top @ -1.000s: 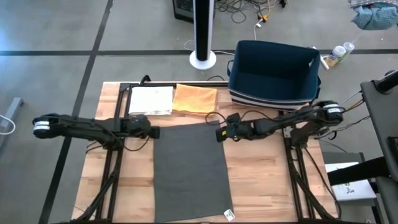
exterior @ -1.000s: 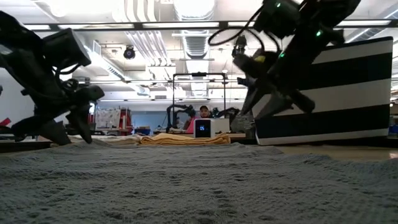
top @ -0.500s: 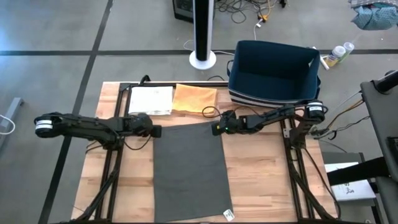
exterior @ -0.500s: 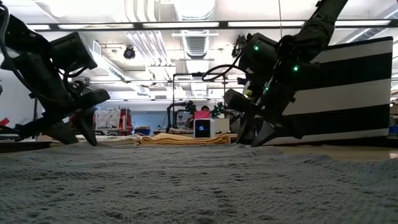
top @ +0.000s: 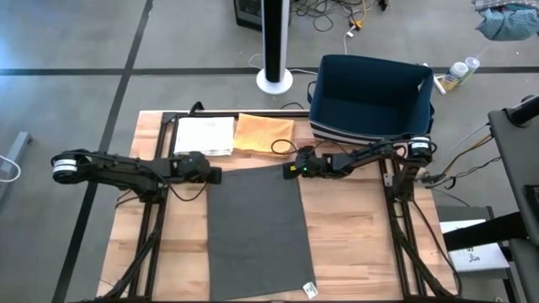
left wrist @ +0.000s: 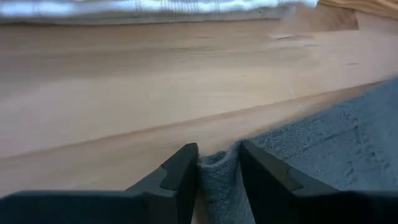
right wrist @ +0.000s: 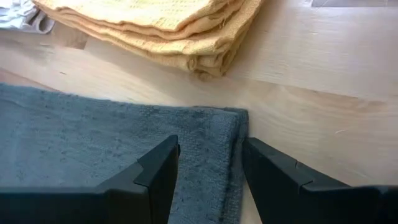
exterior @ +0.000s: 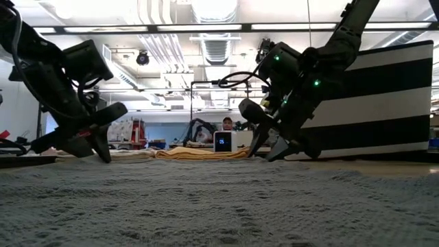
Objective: Fold towel
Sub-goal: Fold the black towel
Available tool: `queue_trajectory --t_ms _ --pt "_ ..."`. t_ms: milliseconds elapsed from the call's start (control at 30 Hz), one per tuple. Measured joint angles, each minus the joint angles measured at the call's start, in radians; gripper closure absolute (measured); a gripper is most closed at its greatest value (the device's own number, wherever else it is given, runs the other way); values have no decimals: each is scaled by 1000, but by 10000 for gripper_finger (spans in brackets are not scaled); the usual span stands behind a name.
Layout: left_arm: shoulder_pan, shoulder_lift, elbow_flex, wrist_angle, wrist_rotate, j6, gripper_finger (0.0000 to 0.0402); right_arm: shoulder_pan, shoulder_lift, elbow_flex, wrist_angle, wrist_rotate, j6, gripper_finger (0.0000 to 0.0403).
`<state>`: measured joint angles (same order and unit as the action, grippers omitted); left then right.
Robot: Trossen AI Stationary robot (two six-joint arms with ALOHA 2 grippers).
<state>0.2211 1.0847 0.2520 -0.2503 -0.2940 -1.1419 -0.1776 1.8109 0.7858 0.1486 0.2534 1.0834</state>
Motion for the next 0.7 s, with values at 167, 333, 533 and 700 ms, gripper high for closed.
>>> queue_trajectory --t_ms 167,333,533,700 --pt "0 -3 -4 2 -18 63 331 -1 1 -1 -4 22 -10 252" --pt "0 -2 -6 26 -46 101 391 -4 5 -3 -1 36 -10 304" --pt "0 3 -6 39 -52 109 380 -6 7 -4 14 60 -28 354" --pt "0 21 -4 46 -48 109 391 -24 2 -5 36 17 -97 330"
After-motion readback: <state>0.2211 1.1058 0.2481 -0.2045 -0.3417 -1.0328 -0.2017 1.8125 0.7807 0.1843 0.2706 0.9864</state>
